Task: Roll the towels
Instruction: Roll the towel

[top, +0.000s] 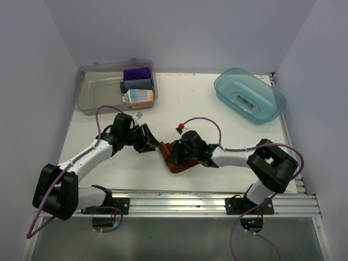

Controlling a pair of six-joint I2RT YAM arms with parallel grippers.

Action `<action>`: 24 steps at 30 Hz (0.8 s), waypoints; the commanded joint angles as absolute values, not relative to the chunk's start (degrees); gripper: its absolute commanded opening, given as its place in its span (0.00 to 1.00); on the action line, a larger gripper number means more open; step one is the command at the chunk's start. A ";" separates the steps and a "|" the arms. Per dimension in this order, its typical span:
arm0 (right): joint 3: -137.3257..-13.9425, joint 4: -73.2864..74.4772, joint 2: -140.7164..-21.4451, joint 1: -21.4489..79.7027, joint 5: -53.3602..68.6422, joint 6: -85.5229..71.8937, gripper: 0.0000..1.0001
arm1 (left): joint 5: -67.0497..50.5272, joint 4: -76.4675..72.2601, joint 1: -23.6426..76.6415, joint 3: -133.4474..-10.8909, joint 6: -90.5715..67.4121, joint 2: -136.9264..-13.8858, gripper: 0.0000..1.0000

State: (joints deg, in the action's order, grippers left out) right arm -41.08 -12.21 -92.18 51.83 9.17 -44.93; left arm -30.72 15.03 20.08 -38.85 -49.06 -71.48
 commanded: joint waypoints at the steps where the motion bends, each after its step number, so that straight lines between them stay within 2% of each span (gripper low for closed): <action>1: -38.68 -18.97 -90.35 50.36 14.67 -49.74 0.00 | -32.87 11.17 21.97 -39.73 -49.48 -72.77 0.48; 9: -32.79 -30.05 -92.02 46.85 20.56 -55.54 0.00 | -32.00 7.65 25.40 -40.43 -50.80 -75.67 0.47; 24: -26.02 -45.96 -94.92 43.24 24.43 -63.36 0.00 | -31.20 5.80 28.04 -45.35 -49.92 -82.35 0.44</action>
